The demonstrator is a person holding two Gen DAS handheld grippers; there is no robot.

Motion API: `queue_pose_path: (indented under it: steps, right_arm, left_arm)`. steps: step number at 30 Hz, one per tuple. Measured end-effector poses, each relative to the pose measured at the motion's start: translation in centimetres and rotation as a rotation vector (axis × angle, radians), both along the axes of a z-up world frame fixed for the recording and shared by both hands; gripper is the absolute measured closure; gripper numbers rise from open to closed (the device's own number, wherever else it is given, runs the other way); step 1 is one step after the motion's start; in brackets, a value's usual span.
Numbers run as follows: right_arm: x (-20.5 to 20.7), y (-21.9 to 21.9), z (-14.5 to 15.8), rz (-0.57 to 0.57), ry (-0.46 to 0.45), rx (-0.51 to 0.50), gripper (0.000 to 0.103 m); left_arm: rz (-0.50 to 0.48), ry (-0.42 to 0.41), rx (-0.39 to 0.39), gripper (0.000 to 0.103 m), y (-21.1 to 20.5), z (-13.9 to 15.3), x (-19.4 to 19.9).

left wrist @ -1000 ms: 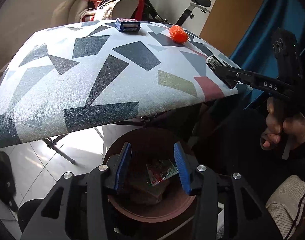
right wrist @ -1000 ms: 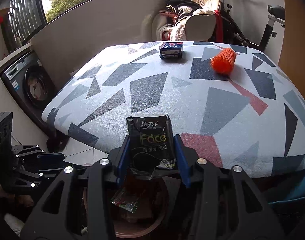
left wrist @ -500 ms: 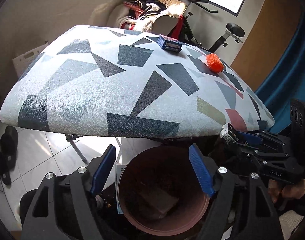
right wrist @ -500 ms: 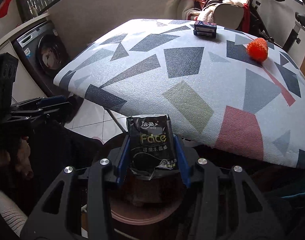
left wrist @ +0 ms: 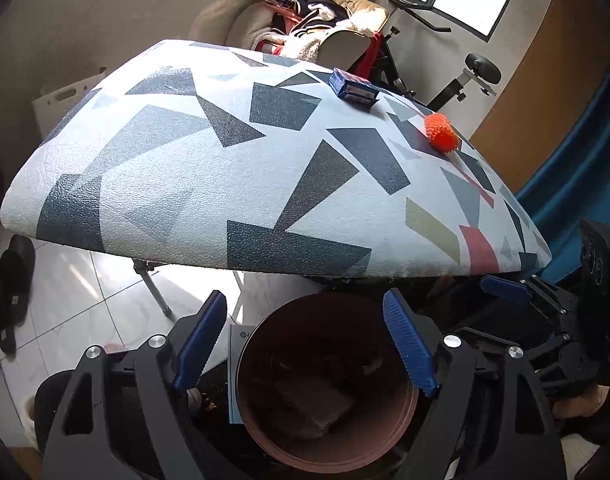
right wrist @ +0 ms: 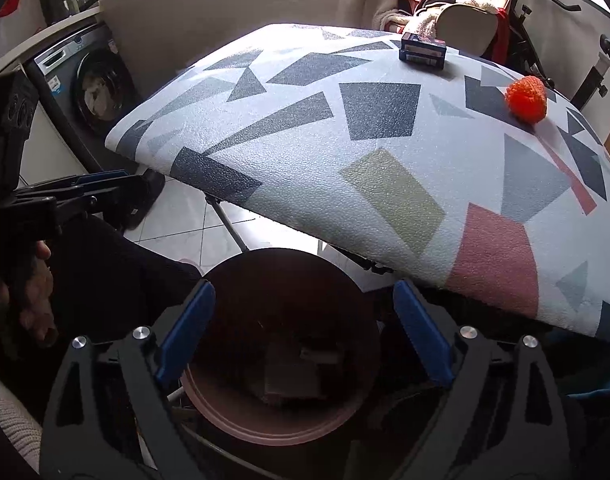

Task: Collect trash
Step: 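Reach and grasp the orange mesh sleeve with the right tool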

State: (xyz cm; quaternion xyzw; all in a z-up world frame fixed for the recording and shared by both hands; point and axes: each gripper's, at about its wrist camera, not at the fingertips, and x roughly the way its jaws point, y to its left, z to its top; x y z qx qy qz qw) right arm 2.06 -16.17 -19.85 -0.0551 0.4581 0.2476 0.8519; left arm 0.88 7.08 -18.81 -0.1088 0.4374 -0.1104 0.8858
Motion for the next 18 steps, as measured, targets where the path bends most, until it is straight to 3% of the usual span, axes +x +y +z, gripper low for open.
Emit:
queue_pose_path:
  steps: [3, 18]
  right_arm:
    - [0.2, -0.2, -0.2, -0.02, 0.008, -0.012, 0.006]
    - [1.1, -1.3, -0.9, -0.094, 0.053, -0.015, 0.006]
  left_arm:
    - [-0.001, 0.002, 0.003, 0.024, -0.1, 0.0, 0.0]
    - [-0.002, 0.01, 0.006, 0.022, -0.2, -0.3, 0.2]
